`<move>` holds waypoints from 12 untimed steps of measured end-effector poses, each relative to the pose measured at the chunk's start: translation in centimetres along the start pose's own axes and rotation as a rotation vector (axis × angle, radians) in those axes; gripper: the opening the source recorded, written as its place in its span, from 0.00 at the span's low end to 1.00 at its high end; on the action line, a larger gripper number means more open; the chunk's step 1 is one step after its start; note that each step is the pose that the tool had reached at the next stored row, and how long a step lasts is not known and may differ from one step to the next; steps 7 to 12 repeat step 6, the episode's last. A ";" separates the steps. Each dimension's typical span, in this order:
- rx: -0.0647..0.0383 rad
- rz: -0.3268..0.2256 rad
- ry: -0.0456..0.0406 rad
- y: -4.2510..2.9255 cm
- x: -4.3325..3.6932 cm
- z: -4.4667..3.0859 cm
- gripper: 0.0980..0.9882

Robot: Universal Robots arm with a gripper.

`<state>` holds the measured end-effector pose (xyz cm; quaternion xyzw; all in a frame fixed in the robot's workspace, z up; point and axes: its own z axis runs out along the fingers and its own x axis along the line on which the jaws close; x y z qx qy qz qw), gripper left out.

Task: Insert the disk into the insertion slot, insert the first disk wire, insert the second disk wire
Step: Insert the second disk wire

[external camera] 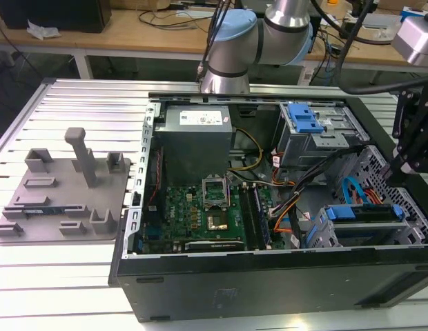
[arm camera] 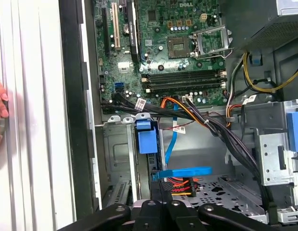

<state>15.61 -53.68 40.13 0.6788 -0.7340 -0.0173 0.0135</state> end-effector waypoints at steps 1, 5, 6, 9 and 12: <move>0.000 0.000 0.0000 0.00 0.00 0.00 0.01; 0.000 0.000 0.0001 0.00 0.00 -0.03 0.01; 0.000 0.000 0.0001 0.00 0.00 -0.03 0.01; 0.000 0.000 0.0001 0.00 0.00 -0.03 0.01; 0.000 0.000 0.0001 0.00 0.00 -0.03 0.01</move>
